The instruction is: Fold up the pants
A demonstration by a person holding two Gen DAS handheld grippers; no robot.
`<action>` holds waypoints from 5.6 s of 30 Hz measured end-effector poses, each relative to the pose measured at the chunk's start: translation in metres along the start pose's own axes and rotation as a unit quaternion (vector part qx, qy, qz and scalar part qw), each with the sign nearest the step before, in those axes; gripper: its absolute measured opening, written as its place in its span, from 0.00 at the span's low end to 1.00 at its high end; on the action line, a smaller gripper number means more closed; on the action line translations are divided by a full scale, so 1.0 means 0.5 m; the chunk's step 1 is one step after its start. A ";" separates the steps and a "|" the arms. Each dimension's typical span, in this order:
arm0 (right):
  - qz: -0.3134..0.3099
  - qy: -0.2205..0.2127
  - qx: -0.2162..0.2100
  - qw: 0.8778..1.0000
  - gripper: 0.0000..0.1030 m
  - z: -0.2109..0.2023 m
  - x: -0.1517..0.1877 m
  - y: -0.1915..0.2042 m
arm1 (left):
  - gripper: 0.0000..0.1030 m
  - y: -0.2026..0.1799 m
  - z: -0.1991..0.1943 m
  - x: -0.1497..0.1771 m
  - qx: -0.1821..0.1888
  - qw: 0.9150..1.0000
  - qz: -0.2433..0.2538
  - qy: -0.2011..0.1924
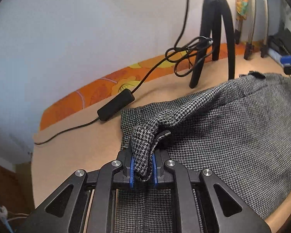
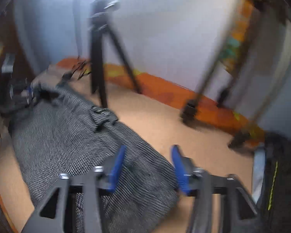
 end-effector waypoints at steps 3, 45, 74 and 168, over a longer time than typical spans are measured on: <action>0.082 -0.015 -0.035 0.996 0.57 -0.035 0.038 -0.044 | 0.12 0.000 0.006 -0.003 0.000 1.000 0.004 0.000; 0.105 -0.032 -0.009 0.994 0.60 -0.158 0.173 0.035 | 0.54 0.150 -0.213 0.188 -0.037 0.998 -0.054 0.000; -0.249 0.097 0.035 0.963 0.32 0.083 0.249 0.428 | 0.34 0.030 -0.162 0.281 0.007 0.998 -0.049 0.031; 0.268 -0.055 -0.149 0.950 0.30 -0.147 0.251 0.157 | 0.15 -0.470 -0.303 0.061 0.178 0.972 0.121 -0.089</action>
Point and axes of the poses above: each gripper's, at about its wrist camera, not at the fingertips, and z roughly the way its jaws point, y to its left, x to its underside, the point moved 8 cm from there along z, roughly the way its jaws point, and after that the axes turned 13 degrees about -x, right-handed, at the moved point
